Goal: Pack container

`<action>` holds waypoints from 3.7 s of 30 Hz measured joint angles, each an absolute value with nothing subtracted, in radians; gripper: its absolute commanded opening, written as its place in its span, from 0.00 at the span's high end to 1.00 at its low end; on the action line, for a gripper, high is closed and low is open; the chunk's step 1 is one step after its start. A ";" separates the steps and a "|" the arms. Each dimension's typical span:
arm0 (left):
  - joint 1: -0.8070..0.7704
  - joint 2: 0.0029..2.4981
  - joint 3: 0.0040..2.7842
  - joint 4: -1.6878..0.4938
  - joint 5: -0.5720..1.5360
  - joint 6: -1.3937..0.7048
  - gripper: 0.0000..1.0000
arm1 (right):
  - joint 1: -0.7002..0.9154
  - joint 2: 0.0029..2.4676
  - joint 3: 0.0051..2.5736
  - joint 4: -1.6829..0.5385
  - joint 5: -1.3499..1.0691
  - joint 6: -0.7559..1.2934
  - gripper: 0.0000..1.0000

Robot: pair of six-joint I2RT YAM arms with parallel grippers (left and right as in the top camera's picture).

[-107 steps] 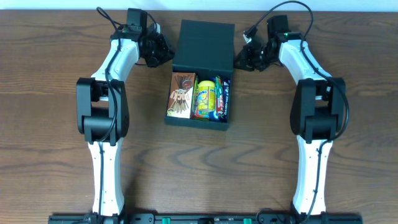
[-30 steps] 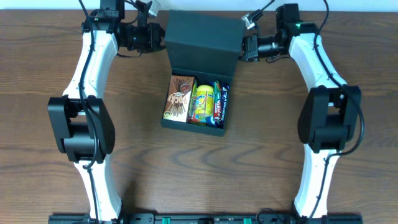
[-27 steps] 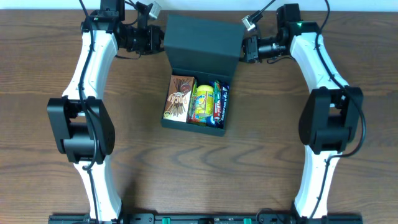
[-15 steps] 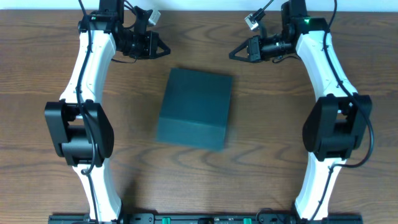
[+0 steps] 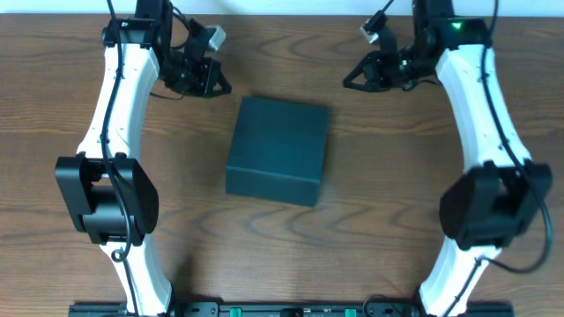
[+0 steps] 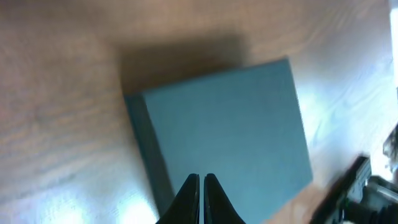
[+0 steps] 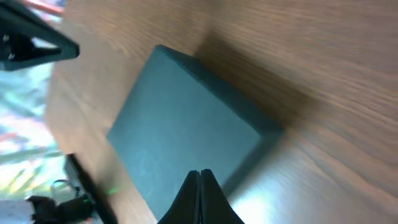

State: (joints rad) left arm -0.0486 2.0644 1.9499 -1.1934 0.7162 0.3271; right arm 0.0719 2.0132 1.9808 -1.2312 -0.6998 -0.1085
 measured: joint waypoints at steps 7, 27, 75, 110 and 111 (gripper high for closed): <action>-0.131 2.064 1.950 -1.257 0.691 0.435 0.94 | 0.122 1.826 1.981 -1.315 -0.575 -0.023 0.98; -0.342 2.053 1.759 -1.152 0.633 0.472 0.94 | 0.263 1.217 1.233 -1.095 -0.410 0.134 0.99; -0.401 2.053 1.721 -1.145 0.568 0.446 0.94 | 0.533 1.322 0.487 0.012 -0.180 0.682 0.99; -0.399 2.033 1.610 -1.057 0.591 0.445 0.94 | 0.669 1.371 0.487 0.132 -0.052 0.733 0.98; -0.400 2.033 1.610 -1.057 0.591 0.445 0.94 | 0.669 1.396 0.487 0.156 -0.039 0.736 0.98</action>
State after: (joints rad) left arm -0.3996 2.0335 1.6104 -1.0573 0.5907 0.4450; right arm 0.6693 1.3960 0.4866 0.1558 -0.0395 0.7364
